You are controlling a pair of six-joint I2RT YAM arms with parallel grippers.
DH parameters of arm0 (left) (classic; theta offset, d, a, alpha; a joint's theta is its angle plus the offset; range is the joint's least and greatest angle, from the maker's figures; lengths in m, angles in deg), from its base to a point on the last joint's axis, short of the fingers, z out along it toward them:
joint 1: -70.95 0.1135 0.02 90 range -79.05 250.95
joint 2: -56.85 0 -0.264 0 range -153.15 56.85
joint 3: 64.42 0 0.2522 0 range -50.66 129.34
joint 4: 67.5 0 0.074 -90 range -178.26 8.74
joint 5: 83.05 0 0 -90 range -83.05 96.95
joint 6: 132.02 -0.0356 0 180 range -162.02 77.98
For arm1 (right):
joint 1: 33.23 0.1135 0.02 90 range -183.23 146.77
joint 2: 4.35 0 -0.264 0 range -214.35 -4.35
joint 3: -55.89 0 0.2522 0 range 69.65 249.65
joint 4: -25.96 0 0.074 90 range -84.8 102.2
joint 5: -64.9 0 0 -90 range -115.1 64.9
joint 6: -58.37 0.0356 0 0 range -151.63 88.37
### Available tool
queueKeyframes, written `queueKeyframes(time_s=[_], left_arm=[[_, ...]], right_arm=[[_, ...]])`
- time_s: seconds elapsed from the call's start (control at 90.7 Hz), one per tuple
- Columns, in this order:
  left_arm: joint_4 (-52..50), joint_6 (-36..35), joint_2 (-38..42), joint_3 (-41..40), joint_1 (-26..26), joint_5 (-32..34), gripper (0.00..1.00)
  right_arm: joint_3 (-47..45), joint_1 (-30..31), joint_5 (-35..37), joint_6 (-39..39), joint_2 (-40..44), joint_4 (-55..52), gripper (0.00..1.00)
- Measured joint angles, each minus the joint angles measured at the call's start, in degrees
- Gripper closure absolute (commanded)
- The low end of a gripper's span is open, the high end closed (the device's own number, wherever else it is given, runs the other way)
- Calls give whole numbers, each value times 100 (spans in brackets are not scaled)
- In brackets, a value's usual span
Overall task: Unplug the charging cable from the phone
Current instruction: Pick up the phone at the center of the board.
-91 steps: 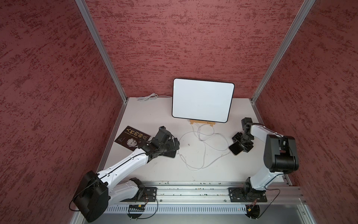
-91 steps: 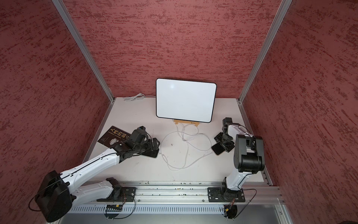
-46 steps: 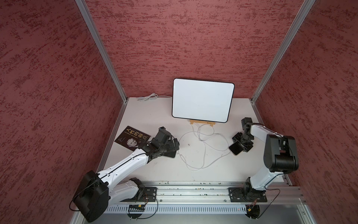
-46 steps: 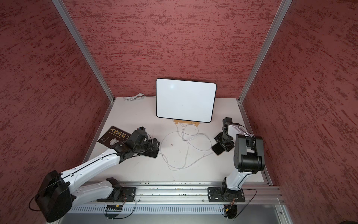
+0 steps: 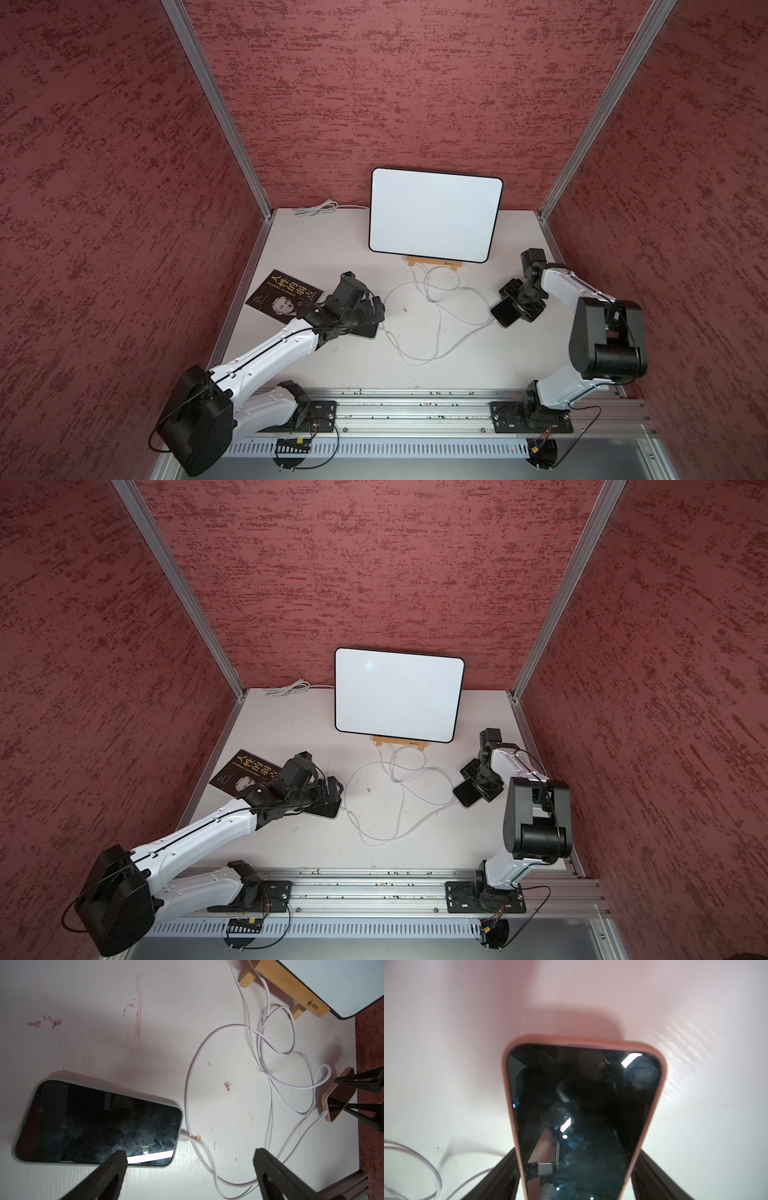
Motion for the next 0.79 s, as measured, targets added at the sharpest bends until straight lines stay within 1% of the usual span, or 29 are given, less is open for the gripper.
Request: queueKeyframes(time_s=[0.32,0.408,0.551,0.661,0.793], left_arm=[[24,31,-22,0,0,-15,0],[35,31,-22,0,0,-24,0],[35,31,-33,9,0,-26,0],[39,31,-120,74,0,-39,0],[44,31,-184,166,-7,-109,0]], right_arm=[[0,0,-2,0,229,-59,58],[0,0,-17,-2,396,-101,60],[11,0,-153,-2,789,-168,60],[162,57,-245,-2,1054,-275,60],[472,219,-284,0,1172,-369,60]])
